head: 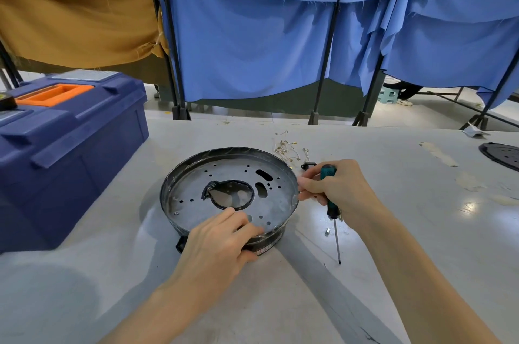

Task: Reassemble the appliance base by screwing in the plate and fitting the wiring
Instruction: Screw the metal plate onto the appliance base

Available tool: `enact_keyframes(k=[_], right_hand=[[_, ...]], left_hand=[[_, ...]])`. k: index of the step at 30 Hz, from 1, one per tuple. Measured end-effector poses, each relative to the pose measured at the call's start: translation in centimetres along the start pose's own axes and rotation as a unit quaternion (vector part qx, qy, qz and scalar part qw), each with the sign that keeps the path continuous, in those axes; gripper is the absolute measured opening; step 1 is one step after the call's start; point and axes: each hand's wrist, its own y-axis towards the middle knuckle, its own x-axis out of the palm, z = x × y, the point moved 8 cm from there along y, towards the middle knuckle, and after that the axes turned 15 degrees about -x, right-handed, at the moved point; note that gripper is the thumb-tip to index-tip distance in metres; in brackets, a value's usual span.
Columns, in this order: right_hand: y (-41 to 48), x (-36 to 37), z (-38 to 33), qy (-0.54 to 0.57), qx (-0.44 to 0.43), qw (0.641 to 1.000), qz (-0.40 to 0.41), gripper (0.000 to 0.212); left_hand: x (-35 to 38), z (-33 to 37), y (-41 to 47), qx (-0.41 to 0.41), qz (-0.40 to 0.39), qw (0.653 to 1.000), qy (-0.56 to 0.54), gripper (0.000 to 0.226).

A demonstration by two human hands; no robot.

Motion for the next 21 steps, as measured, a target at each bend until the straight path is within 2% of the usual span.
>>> enact_keyframes(k=[7,13,18,21], right_hand=[[-0.1,0.1,-0.1,0.025,0.023,0.999,-0.027,0.005],[-0.7,0.3,0.1,0.086,0.056,0.994,-0.028,0.004],[-1.2,0.5,0.9,0.107,0.095,0.989,-0.037,0.008],[-1.7,0.3,2.4,0.131,0.144,0.980,-0.031,0.020]], left_hand=[[-0.1,0.3,0.7,-0.011,0.008,1.000,0.018,0.036],[-0.1,0.1,1.2,-0.020,-0.021,1.000,-0.005,0.037],[0.3,-0.5,1.4,-0.048,-0.043,0.998,-0.016,0.021],[-0.1,-0.3,1.3,-0.042,-0.031,0.998,-0.020,0.021]])
